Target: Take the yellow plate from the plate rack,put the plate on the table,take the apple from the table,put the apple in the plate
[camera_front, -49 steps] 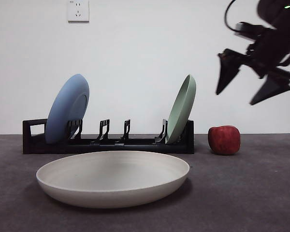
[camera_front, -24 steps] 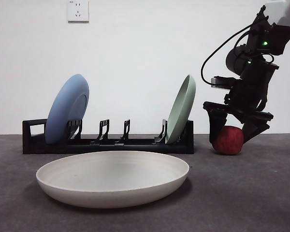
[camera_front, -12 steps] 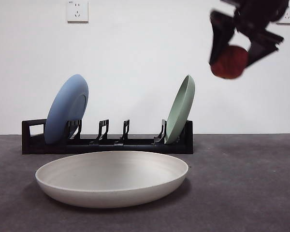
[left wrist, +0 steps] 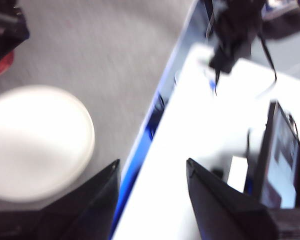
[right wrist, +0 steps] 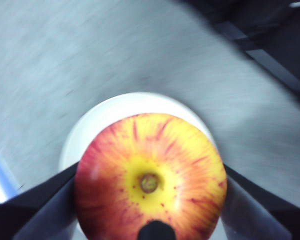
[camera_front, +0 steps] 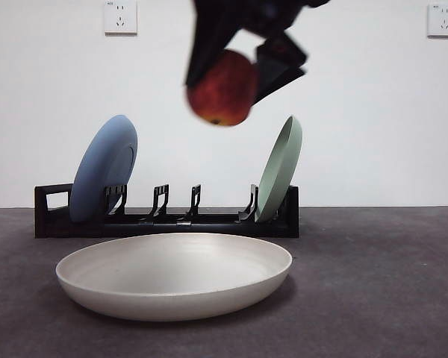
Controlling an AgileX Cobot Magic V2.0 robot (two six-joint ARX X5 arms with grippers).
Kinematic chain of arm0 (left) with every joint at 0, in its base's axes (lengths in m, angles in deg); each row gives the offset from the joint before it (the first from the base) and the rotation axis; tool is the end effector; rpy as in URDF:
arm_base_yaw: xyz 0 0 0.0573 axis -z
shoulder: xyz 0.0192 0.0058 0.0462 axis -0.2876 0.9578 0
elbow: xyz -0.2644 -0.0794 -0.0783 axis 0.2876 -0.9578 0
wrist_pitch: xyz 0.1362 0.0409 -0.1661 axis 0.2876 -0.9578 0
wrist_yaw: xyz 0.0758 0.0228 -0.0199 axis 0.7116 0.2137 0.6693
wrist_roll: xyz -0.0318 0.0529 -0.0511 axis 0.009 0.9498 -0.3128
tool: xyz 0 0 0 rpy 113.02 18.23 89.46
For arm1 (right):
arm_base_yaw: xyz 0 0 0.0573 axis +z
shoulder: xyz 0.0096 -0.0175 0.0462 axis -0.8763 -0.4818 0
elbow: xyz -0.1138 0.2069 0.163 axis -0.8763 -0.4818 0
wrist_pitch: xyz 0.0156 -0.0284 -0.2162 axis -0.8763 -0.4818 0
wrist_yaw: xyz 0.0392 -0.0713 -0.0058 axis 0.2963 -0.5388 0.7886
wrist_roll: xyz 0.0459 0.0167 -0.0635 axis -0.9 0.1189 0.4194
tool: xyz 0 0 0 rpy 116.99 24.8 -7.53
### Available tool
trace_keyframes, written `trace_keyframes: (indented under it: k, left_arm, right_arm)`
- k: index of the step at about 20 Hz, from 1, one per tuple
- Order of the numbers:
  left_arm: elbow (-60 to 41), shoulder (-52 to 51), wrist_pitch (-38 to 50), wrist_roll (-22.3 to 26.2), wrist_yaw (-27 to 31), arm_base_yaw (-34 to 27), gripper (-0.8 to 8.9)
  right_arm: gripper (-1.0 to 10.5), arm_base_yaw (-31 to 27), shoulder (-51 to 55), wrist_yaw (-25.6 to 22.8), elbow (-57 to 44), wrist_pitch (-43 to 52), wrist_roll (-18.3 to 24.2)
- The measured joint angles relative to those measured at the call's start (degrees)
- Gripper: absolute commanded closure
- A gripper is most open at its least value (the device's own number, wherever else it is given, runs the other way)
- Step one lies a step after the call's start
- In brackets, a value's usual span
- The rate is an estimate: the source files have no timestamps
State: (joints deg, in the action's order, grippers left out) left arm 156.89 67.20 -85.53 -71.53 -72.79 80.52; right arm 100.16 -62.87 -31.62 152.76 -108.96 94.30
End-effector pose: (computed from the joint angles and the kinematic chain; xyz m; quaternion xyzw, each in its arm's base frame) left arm 0.0379 -0.0970 0.3768 0.1511 0.3467 -0.5311 0.7582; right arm 0.2573 0.2306 0.3098 -0.1451 0.4418 0.4291 0.7744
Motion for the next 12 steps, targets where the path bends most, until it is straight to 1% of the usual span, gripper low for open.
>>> trace_keyframes:
  k: [3, 8, 12]
  left_arm:
    - [0.0, 0.0, -3.06, 0.0, -0.04, 0.0, 5.93]
    - [0.0, 0.0, -4.94, 0.0, -0.04, 0.0, 5.93]
    - [0.0, 0.0, -5.07, 0.17, -0.04, 0.0, 5.93]
  right_arm:
    - [9.6, 2.71, -3.74, -0.04, 0.0, 0.52, 0.13]
    - [9.6, 5.22, -11.78, -1.03, -0.11, 1.4, 0.13]
    - [9.6, 7.63, -13.55, -2.69, -4.61, 5.64, 0.02]
